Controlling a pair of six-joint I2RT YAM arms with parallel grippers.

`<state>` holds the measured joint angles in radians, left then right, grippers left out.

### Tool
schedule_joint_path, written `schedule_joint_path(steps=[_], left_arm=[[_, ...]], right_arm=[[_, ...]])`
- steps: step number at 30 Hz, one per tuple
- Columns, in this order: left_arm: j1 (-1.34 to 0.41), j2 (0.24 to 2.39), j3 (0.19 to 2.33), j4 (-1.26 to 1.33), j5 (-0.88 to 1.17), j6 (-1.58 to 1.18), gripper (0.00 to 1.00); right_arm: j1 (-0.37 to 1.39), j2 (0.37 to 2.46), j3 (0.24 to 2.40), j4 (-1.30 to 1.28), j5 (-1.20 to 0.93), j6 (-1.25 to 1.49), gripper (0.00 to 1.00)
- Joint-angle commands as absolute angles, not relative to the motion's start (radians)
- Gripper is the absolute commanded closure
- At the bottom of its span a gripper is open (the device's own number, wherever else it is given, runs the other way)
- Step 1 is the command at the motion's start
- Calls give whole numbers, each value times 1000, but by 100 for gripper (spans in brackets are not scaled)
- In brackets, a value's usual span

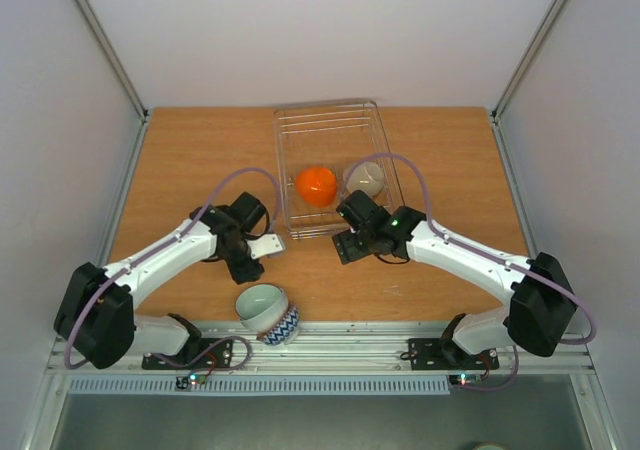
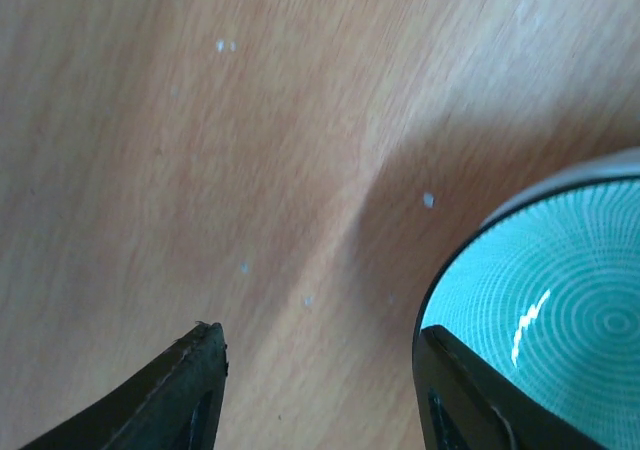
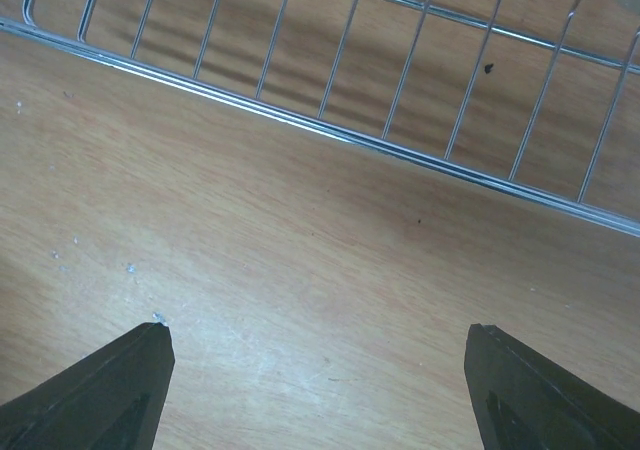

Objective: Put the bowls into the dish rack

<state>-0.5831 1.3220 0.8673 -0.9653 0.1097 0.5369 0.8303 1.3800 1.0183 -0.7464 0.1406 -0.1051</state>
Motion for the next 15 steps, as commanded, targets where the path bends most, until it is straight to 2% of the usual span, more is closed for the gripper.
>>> schedule_joint_path(steps=[1,4,15], left_arm=[[-528,1292,857,-1058,162,594,46],[-514,1282,851,-1082,187,617,43],[-511,1328,838,-1119,248,649,43]], right_arm=[[830,1400,1050,-727,115,-108,18],[830,1409,1052,-726,115,-107,18],[830,1442,1063,-721,116,-106,18]])
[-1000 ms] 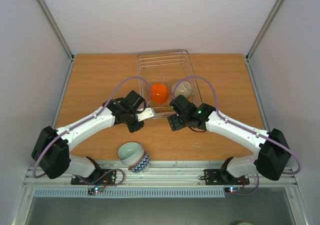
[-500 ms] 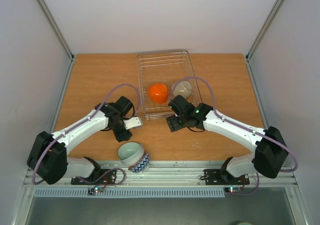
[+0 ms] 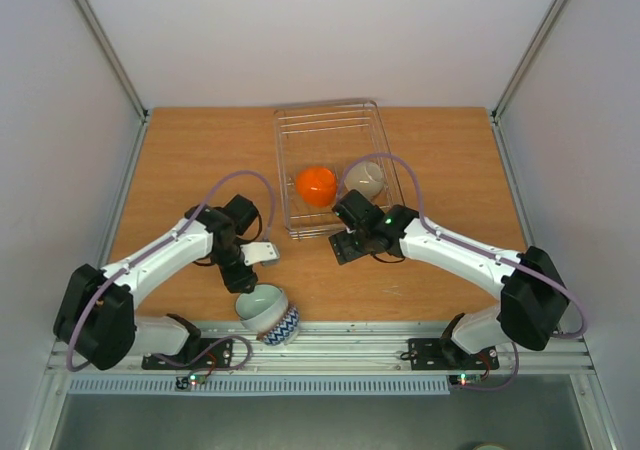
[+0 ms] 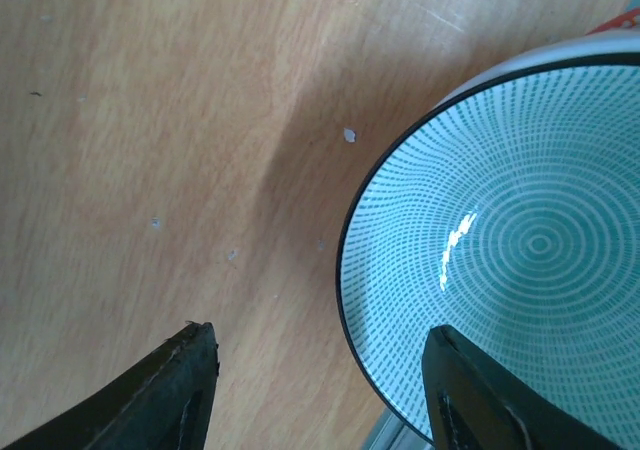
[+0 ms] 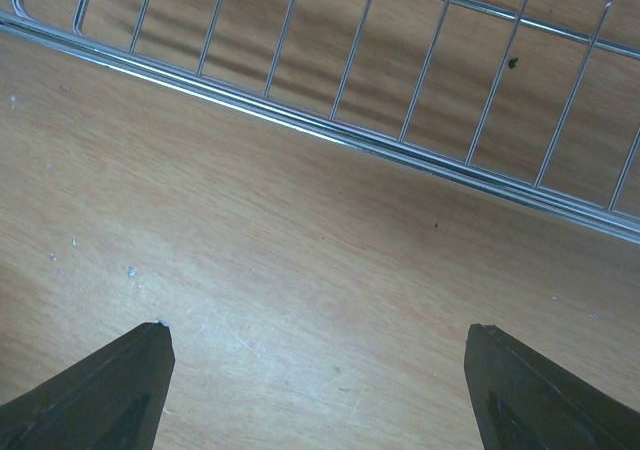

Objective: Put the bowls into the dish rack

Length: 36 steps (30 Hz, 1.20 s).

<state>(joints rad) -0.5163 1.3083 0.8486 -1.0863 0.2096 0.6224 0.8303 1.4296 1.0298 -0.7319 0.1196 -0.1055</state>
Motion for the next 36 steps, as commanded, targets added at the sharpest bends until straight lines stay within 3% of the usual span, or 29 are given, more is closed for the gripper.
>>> schedule_joint_path(steps=[1,11,15,20,27,36], left_arm=[[-510,1332,836,-1115,247,649,44],[-511,1386,799,-1098,270,638,45],[-511,1386,796,-1095,281,634,58],[-511,1389,801,-1103,295,639,64],[-511,1388,804,-1109,304,643,99],[-510,1384,813,-1116,311,644,100]], right_arm=[[830,1443,1064,-721,116,-106,18],[830,1447,1061,-719,124,-111,18],[830,1442,1057,-720,126,-111,18],[830,1434,1052,-722,137,-108,19],[830,1433,1052,-723,146,-104,18],[830,1446,1055,-724,160,-107,19]])
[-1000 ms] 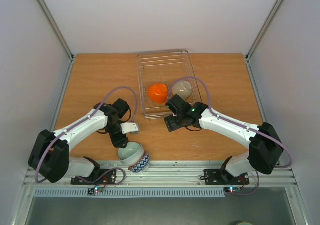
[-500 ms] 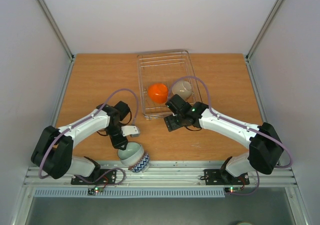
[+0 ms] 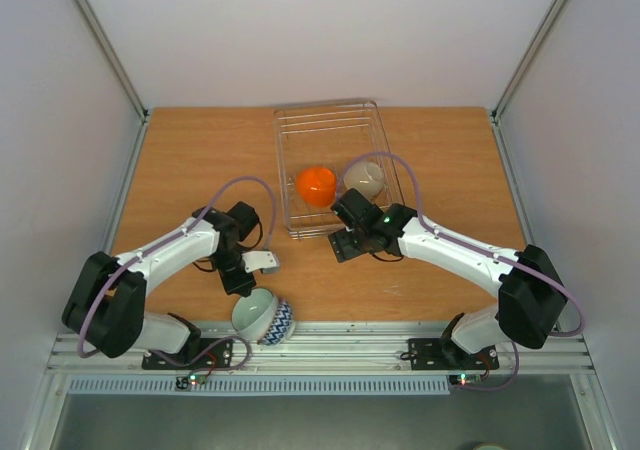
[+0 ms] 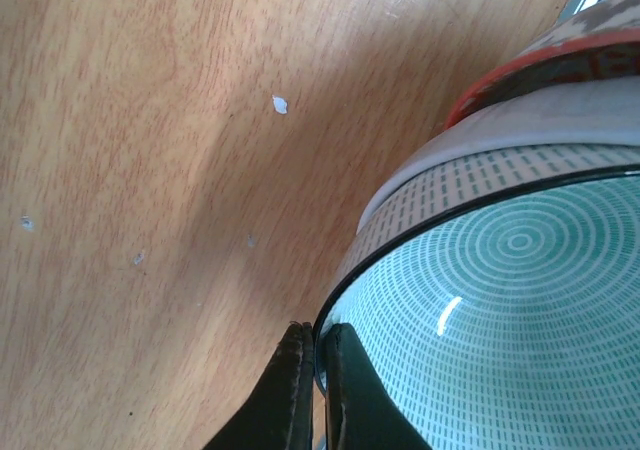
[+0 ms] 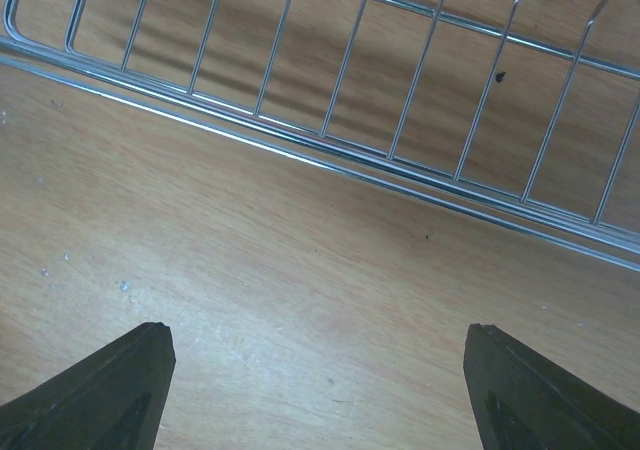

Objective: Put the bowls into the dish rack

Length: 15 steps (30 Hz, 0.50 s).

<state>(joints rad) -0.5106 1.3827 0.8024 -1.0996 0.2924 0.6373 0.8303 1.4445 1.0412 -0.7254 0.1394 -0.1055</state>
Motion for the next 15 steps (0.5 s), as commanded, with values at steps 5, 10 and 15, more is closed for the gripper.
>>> schedule_joint_path(steps=[5,10,15], left_arm=[[-511,1377,819,-1122,299,644,100],[-502,1348,836,-1140,286,651,100],[-446,1332,882,-1180,312,670,100]], right_arm=[[831,1450,1052,-723,165,-108,19],[831,1456,1047,-716,167,-109,19],[833,1456,1045,-712,166,-109,19]])
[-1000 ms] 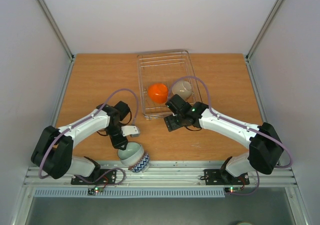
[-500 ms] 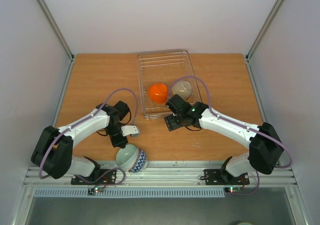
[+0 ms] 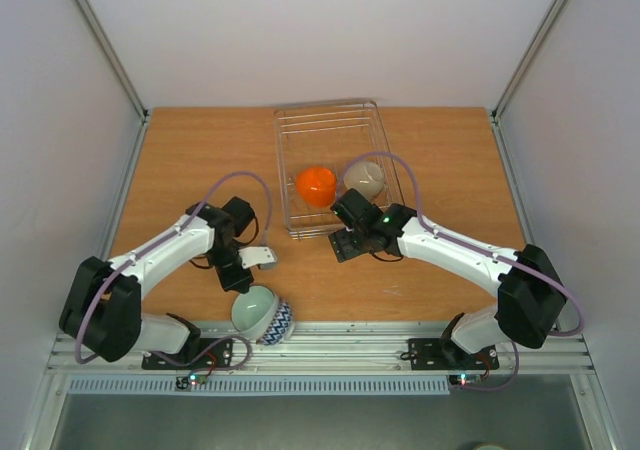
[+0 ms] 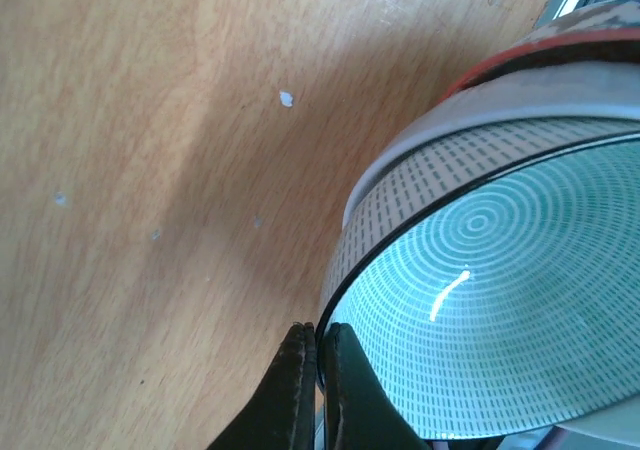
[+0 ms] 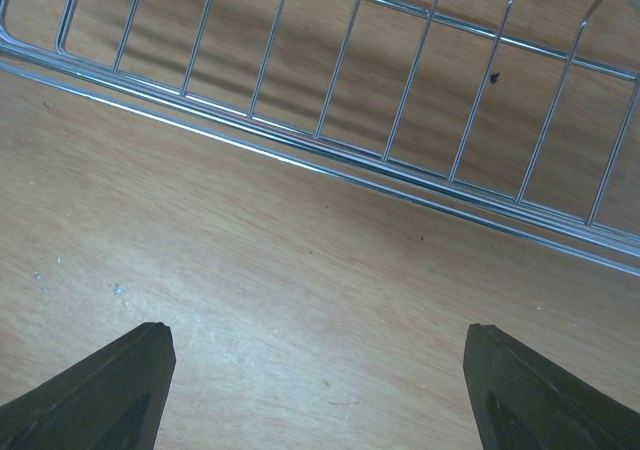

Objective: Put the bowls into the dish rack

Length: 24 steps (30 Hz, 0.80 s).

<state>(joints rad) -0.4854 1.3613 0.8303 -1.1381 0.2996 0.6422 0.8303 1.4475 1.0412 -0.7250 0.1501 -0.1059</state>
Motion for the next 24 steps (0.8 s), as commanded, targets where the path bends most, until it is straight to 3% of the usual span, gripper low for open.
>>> schedule_joint_path(steps=[1,24], left_arm=[[-437,1329,888,-1187,311,675,100],[-253,1309,994,-1284,387,794,99]], right_arm=[[833,1457,1043,-712,166,-110,19],[841,1480,1052,-710,169,-105,19]])
